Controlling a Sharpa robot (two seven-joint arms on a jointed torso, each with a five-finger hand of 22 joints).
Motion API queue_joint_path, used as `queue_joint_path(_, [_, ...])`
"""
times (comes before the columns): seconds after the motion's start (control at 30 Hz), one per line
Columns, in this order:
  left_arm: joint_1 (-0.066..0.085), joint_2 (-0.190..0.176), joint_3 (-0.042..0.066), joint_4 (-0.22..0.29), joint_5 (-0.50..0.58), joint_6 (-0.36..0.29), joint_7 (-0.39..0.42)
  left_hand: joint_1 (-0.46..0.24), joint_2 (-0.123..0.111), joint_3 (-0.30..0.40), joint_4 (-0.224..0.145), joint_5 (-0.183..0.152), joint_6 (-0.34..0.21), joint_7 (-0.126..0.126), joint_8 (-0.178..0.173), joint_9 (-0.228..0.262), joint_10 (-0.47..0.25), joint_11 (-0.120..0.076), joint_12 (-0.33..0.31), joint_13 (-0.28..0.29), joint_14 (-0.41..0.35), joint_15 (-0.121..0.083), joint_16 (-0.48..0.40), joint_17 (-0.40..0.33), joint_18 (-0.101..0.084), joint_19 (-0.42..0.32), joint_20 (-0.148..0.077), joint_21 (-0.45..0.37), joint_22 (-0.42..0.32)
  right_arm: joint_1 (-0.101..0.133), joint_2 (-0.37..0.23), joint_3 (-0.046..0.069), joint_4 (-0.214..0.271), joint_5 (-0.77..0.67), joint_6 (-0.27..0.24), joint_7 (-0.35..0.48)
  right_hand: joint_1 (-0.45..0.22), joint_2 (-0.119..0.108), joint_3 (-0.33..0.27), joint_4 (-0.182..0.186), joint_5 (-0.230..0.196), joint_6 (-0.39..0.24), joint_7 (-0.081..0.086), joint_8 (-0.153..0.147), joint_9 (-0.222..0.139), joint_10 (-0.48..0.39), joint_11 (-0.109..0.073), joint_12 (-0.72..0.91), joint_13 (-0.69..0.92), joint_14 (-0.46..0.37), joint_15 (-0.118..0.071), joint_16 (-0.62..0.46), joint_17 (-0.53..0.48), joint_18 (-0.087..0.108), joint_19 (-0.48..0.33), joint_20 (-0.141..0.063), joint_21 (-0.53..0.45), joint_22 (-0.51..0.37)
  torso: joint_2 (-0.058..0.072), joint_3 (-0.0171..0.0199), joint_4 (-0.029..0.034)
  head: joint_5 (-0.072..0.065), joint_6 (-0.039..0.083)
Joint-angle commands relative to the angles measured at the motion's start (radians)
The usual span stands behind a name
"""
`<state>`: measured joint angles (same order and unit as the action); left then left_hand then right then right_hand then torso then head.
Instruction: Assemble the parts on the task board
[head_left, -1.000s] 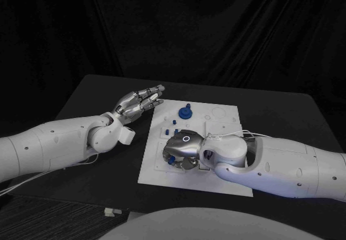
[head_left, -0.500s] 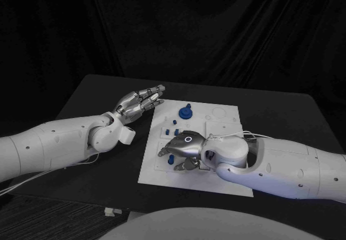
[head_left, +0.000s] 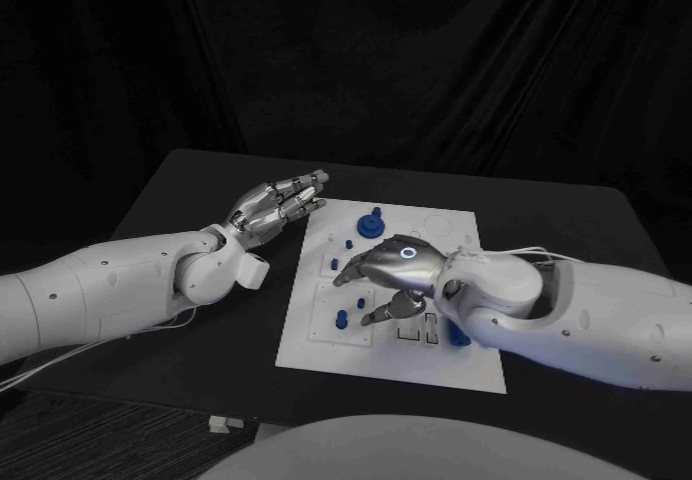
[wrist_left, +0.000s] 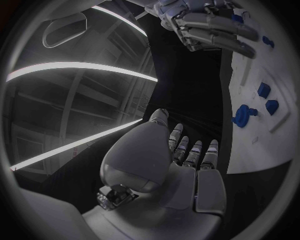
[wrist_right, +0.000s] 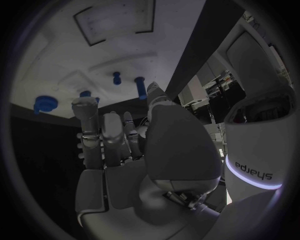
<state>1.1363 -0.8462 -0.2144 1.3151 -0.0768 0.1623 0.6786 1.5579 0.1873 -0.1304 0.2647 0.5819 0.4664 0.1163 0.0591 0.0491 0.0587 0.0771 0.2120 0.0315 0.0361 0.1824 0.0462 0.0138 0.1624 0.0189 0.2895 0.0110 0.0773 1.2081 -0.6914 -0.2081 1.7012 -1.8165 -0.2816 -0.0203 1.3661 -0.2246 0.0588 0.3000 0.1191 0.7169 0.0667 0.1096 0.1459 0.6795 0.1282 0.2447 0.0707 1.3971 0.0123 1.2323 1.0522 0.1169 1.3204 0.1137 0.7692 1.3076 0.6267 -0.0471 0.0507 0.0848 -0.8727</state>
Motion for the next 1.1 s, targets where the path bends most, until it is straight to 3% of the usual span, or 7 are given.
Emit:
queue_joint_path(0.03, [-0.001, 0.000, 0.001, 0.002, 0.005, 0.008, 0.087, 0.009, 0.002, 0.004, 0.000, 0.006, 0.006, -0.003, 0.005, 0.001, -0.002, 0.007, 0.000, 0.001, -0.004, 0.005, 0.003, 0.001, 0.008, 0.002, 0.002, 0.003, 0.000, 0.042, -0.055, 0.001, 0.032, 0.209, -0.182, 0.084, -0.013, 0.042, 0.033, -0.003, 0.002, 0.053, 0.017, 0.027, 0.005, 0.045, -0.005, 0.040, 0.008, -0.029, -0.003, -0.037, -0.057, 0.024, -0.019, 0.002, -0.061, 0.073, -0.001, 0.0000, -0.0003, -0.003, 0.000])
queue_joint_path(0.2, [-0.001, -0.002, 0.001, 0.002, 0.005, 0.006, 0.087, 0.009, 0.002, 0.005, 0.000, 0.006, 0.008, -0.002, 0.005, 0.002, -0.002, 0.008, 0.000, 0.001, -0.004, 0.005, 0.004, 0.001, 0.008, 0.003, 0.002, 0.004, 0.000, 0.100, -0.160, 0.001, 0.073, 0.432, -0.252, 0.120, 0.083, 0.131, 0.097, -0.072, 0.130, 0.149, 0.039, 0.069, 0.017, 0.306, -0.055, 0.286, 0.110, -0.062, -0.016, -0.106, -0.137, 0.038, -0.052, -0.006, -0.166, 0.048, 0.000, 0.0004, -0.0002, -0.005, 0.000])
queue_joint_path(0.27, [-0.002, -0.002, 0.001, 0.001, 0.005, 0.006, 0.087, 0.009, 0.002, 0.005, 0.000, 0.006, 0.008, -0.002, 0.005, 0.002, -0.002, 0.008, 0.000, 0.001, -0.004, 0.005, 0.004, 0.001, 0.008, 0.003, 0.002, 0.004, 0.000, 0.116, -0.197, 0.001, 0.079, 0.497, -0.247, 0.094, 0.148, 0.132, 0.123, -0.138, 0.236, 0.230, 0.043, 0.099, 0.032, 0.268, -0.098, 0.607, 0.338, -0.107, -0.047, -0.178, -0.215, 0.049, -0.095, -0.035, -0.277, 0.026, 0.000, 0.0002, -0.0004, -0.006, 0.000])
queue_joint_path(0.3, [-0.002, -0.002, 0.001, 0.000, 0.005, 0.005, 0.087, 0.009, 0.002, 0.005, 0.000, 0.006, 0.008, -0.002, 0.005, 0.002, -0.002, 0.008, 0.000, 0.001, -0.004, 0.005, 0.004, 0.001, 0.008, 0.003, 0.002, 0.004, 0.000, 0.122, -0.215, 0.001, 0.078, 0.520, -0.234, 0.068, 0.138, 0.135, 0.113, -0.140, 0.212, 0.268, 0.036, 0.119, 0.042, 0.486, -0.099, 0.964, 0.799, -0.098, -0.056, -0.161, -0.191, 0.046, -0.098, -0.031, -0.285, 0.026, 0.000, 0.0002, -0.0008, -0.007, 0.000])
queue_joint_path(0.43, [-0.002, -0.002, 0.001, 0.001, 0.005, 0.004, 0.087, 0.010, 0.002, 0.006, 0.000, 0.006, 0.010, -0.002, 0.006, 0.002, -0.002, 0.008, 0.001, 0.001, -0.004, 0.005, 0.005, 0.001, 0.008, 0.003, 0.002, 0.004, 0.001, 0.131, -0.251, 0.001, 0.066, 0.537, -0.134, -0.050, 0.028, 0.141, 0.064, -0.078, 0.107, 0.321, 0.025, 0.154, 0.074, 0.891, -0.110, 1.326, 1.500, 0.166, -0.060, 0.327, 0.498, -0.020, 0.081, -0.044, 0.198, 0.135, -0.001, 0.0001, -0.0004, -0.011, 0.000])
queue_joint_path(0.77, [-0.002, 0.000, 0.001, 0.001, 0.005, 0.005, 0.087, 0.010, 0.002, 0.006, 0.000, 0.006, 0.010, -0.002, 0.006, 0.002, -0.002, 0.008, 0.001, 0.001, -0.004, 0.005, 0.005, 0.001, 0.008, 0.003, 0.002, 0.004, 0.001, 0.091, -0.268, 0.000, 0.017, 0.372, 0.177, -0.330, -0.413, 0.177, -0.009, -0.006, 0.032, 0.534, -0.053, 0.221, 0.166, 0.891, -0.172, 1.326, 1.500, 0.174, -0.111, 0.338, 0.519, -0.073, 0.183, -0.096, 0.585, 0.207, -0.001, -0.0008, -0.0021, -0.026, 0.000])
queue_joint_path(1.1, [-0.003, 0.003, 0.001, 0.000, 0.005, 0.014, 0.083, 0.011, 0.005, 0.011, 0.001, 0.006, 0.026, 0.004, 0.010, 0.003, -0.002, 0.014, 0.002, 0.001, -0.004, 0.005, 0.004, 0.001, 0.008, 0.003, 0.002, 0.004, -0.001, 0.062, -0.248, 0.000, 0.003, 0.339, 0.300, -0.428, -0.455, 0.141, 0.036, -0.007, -0.044, 0.643, -0.105, 0.304, 0.315, 0.891, -0.219, 1.326, 1.500, 0.174, -0.155, 0.338, 0.519, -0.087, 0.198, -0.138, 0.674, 0.225, 0.000, 0.0001, -0.0025, -0.034, 0.000])
